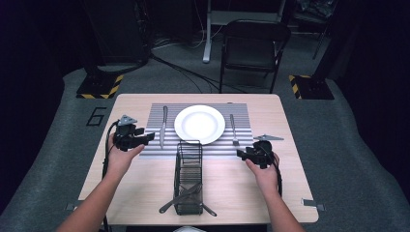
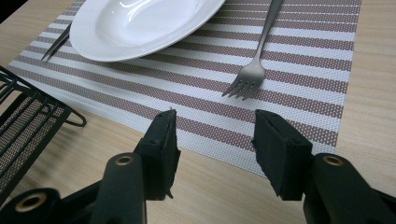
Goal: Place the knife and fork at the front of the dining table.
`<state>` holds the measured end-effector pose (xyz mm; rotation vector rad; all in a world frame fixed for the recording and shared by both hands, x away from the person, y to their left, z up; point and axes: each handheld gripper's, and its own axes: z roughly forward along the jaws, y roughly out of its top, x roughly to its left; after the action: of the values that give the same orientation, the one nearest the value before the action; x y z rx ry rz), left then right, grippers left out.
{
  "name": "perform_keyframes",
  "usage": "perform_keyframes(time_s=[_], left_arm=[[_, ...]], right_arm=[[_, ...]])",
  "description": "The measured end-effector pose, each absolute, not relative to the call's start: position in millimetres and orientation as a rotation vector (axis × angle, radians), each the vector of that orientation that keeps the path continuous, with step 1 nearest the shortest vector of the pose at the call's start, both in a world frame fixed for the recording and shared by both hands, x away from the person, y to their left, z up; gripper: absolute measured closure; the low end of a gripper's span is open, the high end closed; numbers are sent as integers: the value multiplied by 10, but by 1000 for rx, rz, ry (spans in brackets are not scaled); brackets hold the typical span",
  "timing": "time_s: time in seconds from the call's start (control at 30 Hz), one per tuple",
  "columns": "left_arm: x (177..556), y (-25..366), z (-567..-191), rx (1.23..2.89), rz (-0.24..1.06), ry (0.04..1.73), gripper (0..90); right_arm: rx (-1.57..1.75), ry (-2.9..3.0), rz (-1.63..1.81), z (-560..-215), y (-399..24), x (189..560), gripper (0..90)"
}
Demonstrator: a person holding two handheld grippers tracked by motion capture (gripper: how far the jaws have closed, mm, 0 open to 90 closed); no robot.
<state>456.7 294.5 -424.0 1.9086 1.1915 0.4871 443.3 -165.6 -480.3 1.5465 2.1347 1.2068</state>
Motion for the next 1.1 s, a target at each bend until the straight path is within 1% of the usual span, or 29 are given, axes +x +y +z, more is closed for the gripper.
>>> perform_keyframes(time_s=[0.57, 0.83, 1.1], left_arm=[[4281, 3048, -4554, 1941, 443, 1176, 448], [4190, 3129, -4741, 1933, 428, 1208, 450], [4163, 3254, -4881, 1914, 450, 1247, 448]], right_arm=[[1536, 2143, 1195, -4808, -1645, 4430, 495], [1532, 2144, 1189, -4814, -1637, 4428, 495], [1523, 2152, 1172, -4840, -1625, 4434, 489]])
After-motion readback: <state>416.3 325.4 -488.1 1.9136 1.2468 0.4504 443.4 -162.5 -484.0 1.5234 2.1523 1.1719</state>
